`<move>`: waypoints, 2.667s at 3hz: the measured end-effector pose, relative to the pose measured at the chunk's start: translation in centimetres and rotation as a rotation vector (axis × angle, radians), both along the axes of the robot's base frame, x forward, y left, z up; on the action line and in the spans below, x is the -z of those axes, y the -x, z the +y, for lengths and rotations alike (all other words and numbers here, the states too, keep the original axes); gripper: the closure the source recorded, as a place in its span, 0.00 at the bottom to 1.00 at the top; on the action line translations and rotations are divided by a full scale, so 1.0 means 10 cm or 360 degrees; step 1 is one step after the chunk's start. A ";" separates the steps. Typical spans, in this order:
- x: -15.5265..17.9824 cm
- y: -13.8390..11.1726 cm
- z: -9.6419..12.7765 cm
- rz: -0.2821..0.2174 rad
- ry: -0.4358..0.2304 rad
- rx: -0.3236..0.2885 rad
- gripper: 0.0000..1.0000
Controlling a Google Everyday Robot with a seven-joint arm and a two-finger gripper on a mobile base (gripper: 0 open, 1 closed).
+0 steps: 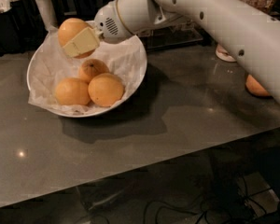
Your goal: Pick orange from white bowl
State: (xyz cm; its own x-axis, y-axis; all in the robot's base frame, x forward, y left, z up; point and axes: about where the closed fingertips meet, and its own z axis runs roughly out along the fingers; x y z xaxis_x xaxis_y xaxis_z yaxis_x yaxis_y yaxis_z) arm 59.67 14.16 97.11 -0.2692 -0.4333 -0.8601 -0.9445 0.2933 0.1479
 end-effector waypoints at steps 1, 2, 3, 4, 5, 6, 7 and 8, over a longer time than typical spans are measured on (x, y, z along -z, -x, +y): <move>-0.30 0.24 -0.25 -0.0056 -0.0254 -0.0155 1.00; -0.56 0.65 -0.48 -0.0282 -0.0311 -0.0291 1.00; -0.72 1.08 -0.65 -0.0566 -0.0234 -0.0371 1.00; -0.80 1.44 -0.78 -0.0786 -0.0134 -0.0397 1.00; -0.79 1.63 -0.91 -0.0861 -0.0090 -0.0408 1.00; -0.77 1.74 -1.00 -0.0874 -0.0085 -0.0431 1.00; -0.73 1.80 -1.03 -0.0848 -0.0107 -0.0487 1.00; -0.73 1.80 -1.03 -0.0848 -0.0107 -0.0487 1.00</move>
Offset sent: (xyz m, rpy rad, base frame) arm -0.1235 -0.0821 0.0855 0.1878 -0.4908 0.3341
